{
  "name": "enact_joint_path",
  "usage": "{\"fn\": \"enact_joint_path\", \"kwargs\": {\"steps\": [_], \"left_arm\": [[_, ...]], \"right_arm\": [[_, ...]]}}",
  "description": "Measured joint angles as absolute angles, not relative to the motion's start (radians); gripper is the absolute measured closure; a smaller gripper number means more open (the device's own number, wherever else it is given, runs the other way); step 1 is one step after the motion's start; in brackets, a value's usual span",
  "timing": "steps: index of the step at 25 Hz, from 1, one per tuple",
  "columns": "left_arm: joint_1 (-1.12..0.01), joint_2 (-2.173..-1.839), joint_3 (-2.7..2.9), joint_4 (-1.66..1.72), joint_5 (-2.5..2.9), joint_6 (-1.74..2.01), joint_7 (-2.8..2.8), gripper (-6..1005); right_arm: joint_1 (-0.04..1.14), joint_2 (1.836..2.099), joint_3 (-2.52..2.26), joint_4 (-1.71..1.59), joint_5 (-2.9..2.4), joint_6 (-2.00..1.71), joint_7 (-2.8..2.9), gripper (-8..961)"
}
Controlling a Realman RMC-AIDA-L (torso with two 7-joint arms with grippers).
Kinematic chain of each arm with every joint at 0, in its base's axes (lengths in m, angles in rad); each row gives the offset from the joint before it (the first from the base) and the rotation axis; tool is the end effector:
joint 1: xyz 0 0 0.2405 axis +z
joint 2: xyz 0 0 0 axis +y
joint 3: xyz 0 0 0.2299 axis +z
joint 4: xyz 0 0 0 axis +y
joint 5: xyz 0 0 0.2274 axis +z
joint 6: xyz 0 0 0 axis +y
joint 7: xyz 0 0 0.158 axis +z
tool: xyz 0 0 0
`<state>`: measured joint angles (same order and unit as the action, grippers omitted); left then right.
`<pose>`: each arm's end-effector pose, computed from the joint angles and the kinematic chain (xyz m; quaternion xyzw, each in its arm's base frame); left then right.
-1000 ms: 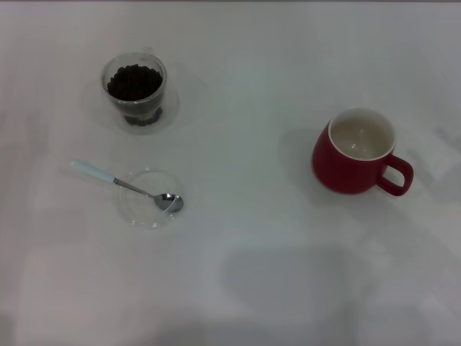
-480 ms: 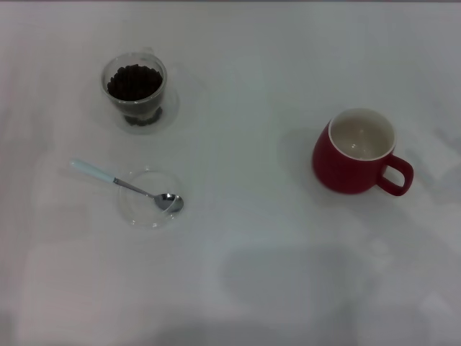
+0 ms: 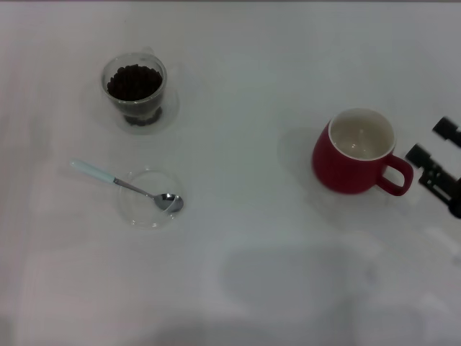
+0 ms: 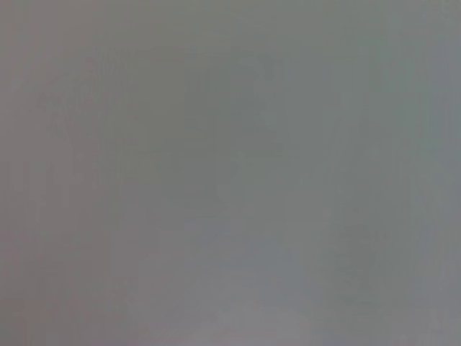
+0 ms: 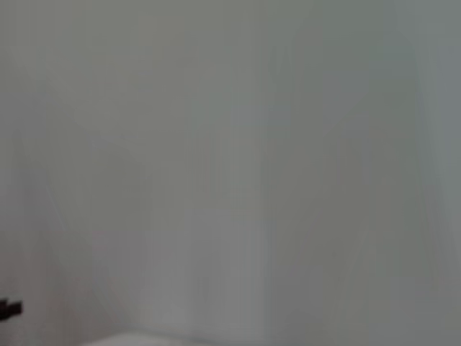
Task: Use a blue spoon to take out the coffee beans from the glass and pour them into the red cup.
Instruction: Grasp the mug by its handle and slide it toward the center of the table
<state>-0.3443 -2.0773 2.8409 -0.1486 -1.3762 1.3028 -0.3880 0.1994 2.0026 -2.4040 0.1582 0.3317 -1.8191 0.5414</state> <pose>-0.3898 0.2881 0.0454 -0.6641 -0.2594 -0.2659 0.6488 0.3477 0.1857 0.0111 -0.8117 0.2035 0.3812 0.3930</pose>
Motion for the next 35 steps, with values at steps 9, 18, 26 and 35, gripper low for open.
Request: {"fn": "enact_joint_path", "kwargs": {"steps": [9, 18, 26, 35], "left_arm": [[-0.32, -2.077, 2.841, -0.126, -1.343, 1.351, -0.388, 448], [-0.297, -2.076, 2.841, -0.124, -1.339, 1.382, -0.388, 447], [-0.297, -2.074, 2.841, -0.127, -1.334, 1.384, -0.388, 447], [-0.304, -2.072, 2.841, -0.133, -1.335, 1.393, -0.388, 448]], "right_arm": [[0.204, 2.004, -2.405, 0.131, 0.247, -1.691, 0.481, 307], [0.208, 2.005, -2.397, 0.107, 0.252, -1.588, 0.449, 308], [0.218, 2.005, -2.394, 0.078, 0.253, -1.522, 0.428, 308], [0.223, 2.006, -2.393, 0.068, 0.255, -1.492, 0.425, 371]]}}
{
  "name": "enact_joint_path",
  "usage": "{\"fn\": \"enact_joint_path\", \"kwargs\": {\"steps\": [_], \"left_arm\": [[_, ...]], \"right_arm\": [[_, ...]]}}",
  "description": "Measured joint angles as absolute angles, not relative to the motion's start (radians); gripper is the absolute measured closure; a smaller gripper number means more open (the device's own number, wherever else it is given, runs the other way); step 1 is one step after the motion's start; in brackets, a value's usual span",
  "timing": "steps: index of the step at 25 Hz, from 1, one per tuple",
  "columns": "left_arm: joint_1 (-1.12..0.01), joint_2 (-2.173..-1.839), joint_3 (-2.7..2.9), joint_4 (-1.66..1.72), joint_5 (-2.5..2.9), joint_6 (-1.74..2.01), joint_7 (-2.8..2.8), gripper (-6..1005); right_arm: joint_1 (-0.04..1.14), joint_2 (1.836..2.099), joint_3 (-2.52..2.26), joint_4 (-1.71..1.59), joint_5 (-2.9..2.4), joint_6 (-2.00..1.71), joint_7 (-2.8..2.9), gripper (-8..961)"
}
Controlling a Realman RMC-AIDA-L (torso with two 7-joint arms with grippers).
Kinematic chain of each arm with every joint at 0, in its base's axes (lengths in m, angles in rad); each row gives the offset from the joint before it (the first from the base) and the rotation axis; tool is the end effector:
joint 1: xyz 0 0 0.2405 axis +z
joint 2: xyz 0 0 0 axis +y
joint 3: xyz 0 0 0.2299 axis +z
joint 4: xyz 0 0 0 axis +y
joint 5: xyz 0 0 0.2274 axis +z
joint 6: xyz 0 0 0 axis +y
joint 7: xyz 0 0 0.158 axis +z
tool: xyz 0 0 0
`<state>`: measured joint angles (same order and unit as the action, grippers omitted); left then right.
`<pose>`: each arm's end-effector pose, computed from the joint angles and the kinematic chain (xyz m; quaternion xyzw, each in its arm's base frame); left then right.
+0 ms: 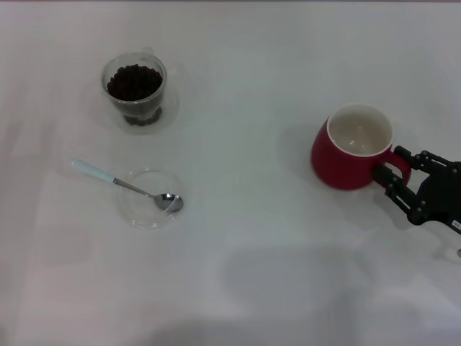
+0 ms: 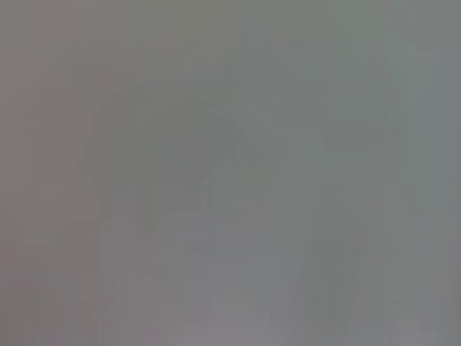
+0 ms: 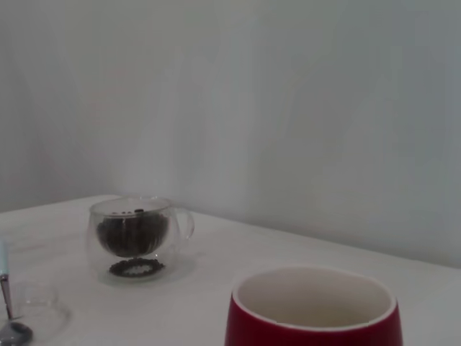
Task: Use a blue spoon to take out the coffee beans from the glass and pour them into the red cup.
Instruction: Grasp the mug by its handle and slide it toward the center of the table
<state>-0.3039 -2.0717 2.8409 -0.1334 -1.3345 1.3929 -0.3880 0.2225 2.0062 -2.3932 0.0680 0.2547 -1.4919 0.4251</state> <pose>-0.3845 0.2726 0.0437 -0.6734 -0.2398 -0.2859 0.6382 0.3675 0.2077 -0.0275 -0.8507 0.2174 0.2637 0.3994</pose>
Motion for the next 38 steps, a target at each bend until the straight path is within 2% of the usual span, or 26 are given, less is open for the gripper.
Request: {"fn": "enact_joint_path", "kwargs": {"steps": [2, 8, 13, 24, 38], "left_arm": [[-0.307, -2.071, 2.841, -0.134, -1.335, 1.393, -0.388, 448], [-0.315, -2.069, 2.841, -0.146, -1.336, 1.387, -0.388, 448], [-0.321, -2.069, 2.841, -0.149, -1.339, 1.382, -0.388, 447], [-0.331, -2.069, 2.841, -0.16, -1.341, 1.363, -0.388, 448], [-0.331, -2.071, 2.841, -0.16, -1.335, 1.359, -0.388, 447]], "right_arm": [[0.223, 2.006, -2.393, 0.058, 0.255, -1.475, 0.425, 413], [0.222, 2.006, -2.393, 0.032, 0.256, -1.463, 0.402, 636], [0.228, 2.006, -2.394, 0.026, 0.255, -1.463, 0.403, 736], [0.238, 2.006, -2.405, 0.007, 0.215, -1.456, 0.419, 735], [0.26, 2.006, -2.405, -0.136, -0.115, -1.453, 0.504, 736]]}}
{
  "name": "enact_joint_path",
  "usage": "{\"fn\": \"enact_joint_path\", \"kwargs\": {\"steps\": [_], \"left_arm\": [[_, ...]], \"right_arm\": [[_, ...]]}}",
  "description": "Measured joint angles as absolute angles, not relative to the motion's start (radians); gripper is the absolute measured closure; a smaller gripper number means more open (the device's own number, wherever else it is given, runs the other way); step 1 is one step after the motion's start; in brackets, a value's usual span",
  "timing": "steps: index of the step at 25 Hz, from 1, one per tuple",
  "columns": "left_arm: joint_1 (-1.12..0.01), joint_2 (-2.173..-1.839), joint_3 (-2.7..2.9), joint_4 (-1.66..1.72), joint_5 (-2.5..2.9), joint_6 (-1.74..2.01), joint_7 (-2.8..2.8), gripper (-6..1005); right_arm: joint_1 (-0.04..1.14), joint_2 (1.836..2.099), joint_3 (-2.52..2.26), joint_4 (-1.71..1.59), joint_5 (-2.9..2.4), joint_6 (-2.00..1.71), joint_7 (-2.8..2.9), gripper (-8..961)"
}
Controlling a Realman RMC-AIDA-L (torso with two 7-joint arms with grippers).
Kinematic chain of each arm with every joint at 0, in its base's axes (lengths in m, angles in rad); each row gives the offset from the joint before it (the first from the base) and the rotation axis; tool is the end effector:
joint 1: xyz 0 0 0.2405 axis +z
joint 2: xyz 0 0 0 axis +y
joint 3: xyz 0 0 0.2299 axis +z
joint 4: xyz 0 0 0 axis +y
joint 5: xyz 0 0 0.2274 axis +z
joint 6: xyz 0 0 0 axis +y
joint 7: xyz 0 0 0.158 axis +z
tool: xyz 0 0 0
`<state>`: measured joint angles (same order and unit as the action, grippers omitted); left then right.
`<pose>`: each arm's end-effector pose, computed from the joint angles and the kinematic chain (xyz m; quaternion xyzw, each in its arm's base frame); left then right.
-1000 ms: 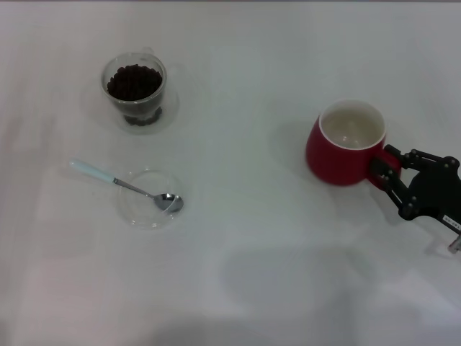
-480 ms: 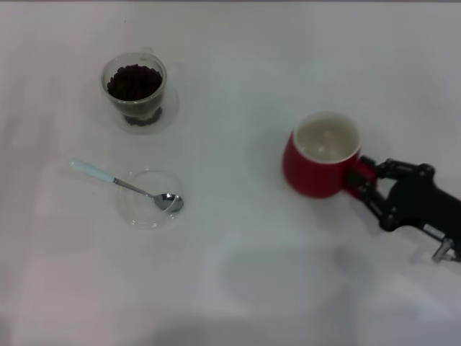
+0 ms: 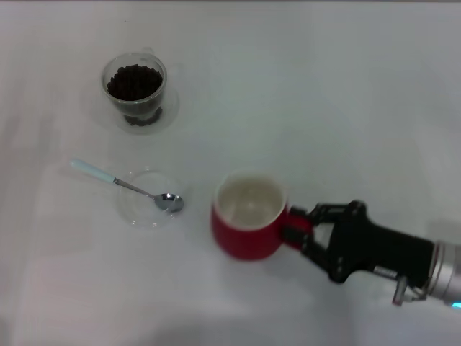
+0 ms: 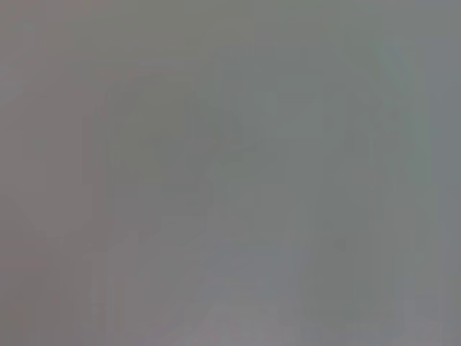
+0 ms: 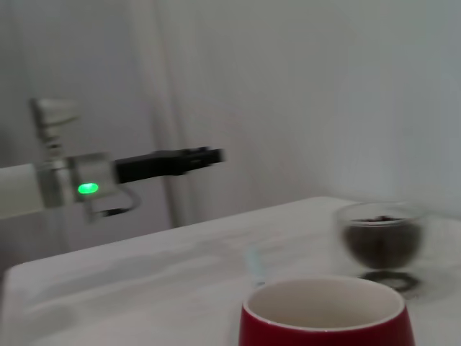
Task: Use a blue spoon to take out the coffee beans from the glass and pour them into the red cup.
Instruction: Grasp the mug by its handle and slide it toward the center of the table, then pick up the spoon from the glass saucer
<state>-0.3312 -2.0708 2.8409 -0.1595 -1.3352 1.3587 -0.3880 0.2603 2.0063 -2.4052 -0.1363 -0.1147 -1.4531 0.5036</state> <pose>-0.3857 0.2825 0.0481 -0.6780 -0.2360 -0.2721 0.6408 0.3056 0.1982 -0.0875 -0.9144 0.1685 0.3086 0.2007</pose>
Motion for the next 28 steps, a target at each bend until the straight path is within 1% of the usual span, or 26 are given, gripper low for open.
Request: {"fn": "enact_joint_path", "kwargs": {"steps": [13, 19, 24, 28], "left_arm": [[-0.317, -2.075, 2.841, -0.151, -1.331, 1.366, -0.388, 445], [-0.304, -2.077, 2.841, -0.131, -1.322, 1.368, -0.388, 444], [-0.274, -2.076, 2.841, -0.053, -1.29, 1.411, -0.419, 443], [-0.244, -2.076, 2.841, 0.017, -1.205, 1.475, -0.556, 442]], "right_arm": [[0.259, 2.008, -2.418, -0.161, -0.197, -1.453, 0.501, 735], [0.259, 2.006, -2.416, -0.158, -0.197, -1.456, 0.503, 631], [0.261, 1.991, -2.416, -0.117, -0.193, -1.62, 0.506, 413], [0.264, 1.967, -2.371, -0.031, -0.173, -1.817, 0.507, 325]]}}
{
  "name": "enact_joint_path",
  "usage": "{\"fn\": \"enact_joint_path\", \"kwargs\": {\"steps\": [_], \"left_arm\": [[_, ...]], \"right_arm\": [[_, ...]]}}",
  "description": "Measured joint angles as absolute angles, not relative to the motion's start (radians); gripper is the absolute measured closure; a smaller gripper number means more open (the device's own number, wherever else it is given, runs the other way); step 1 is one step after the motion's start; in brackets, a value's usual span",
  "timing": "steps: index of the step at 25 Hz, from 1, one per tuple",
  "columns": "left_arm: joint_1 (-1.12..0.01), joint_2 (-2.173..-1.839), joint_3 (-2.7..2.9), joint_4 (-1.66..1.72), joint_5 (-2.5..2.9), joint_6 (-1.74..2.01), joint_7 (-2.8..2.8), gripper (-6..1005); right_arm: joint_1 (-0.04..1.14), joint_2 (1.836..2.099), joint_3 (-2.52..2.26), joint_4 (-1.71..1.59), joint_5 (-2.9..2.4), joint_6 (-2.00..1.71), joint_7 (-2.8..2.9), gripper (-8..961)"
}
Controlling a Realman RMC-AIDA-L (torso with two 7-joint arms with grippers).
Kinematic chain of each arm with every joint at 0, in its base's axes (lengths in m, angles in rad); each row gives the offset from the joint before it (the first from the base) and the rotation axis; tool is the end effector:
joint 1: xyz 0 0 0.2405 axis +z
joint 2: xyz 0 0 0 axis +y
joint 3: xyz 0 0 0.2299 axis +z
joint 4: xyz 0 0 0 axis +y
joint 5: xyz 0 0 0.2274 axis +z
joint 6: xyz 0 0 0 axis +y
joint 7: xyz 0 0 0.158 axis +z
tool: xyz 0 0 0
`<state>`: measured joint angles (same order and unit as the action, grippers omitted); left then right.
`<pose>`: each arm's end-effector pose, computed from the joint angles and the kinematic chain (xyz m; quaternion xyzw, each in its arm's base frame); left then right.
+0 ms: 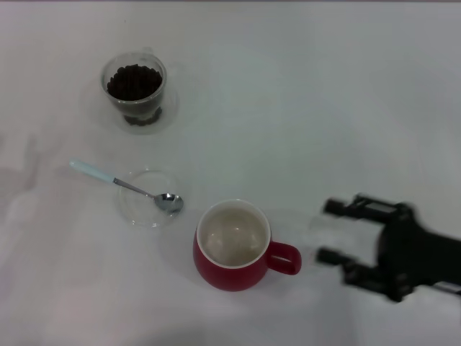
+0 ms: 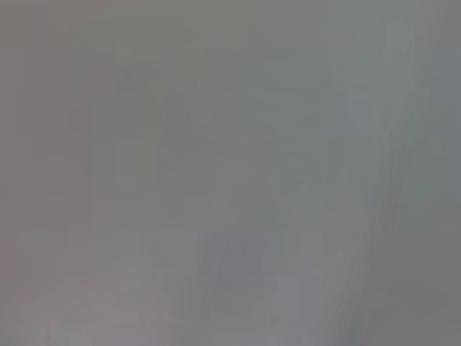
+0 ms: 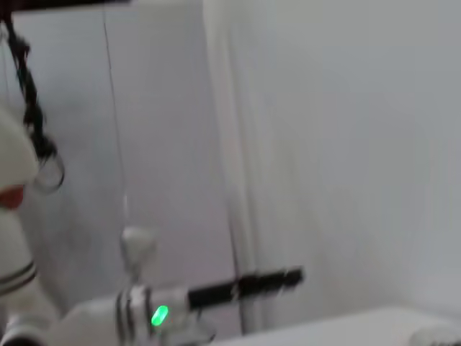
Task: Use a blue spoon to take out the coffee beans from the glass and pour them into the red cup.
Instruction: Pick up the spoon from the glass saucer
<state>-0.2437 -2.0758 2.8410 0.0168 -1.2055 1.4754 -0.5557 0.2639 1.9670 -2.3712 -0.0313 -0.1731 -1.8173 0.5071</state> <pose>-0.3556 0.2514 0.0001 -0.6722 -0.3140 -0.3973 0.5401 0.2963 0.1735 -0.0400 -0.8938 0.1242 0.4025 0.1539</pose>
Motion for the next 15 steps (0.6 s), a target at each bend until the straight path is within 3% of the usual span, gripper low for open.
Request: {"fn": "enact_joint_path", "kwargs": {"steps": [9, 15], "left_arm": [[-0.171, -2.081, 2.842, 0.093, -1.124, 1.476, -1.11, 441], [-0.182, -2.081, 2.843, 0.111, -0.956, 1.388, -1.346, 438]], "right_arm": [[0.251, 1.919, -2.209, 0.11, -0.172, -2.071, 0.498, 304], [0.252, 1.913, -2.194, 0.115, -0.172, -2.08, 0.481, 304]]}}
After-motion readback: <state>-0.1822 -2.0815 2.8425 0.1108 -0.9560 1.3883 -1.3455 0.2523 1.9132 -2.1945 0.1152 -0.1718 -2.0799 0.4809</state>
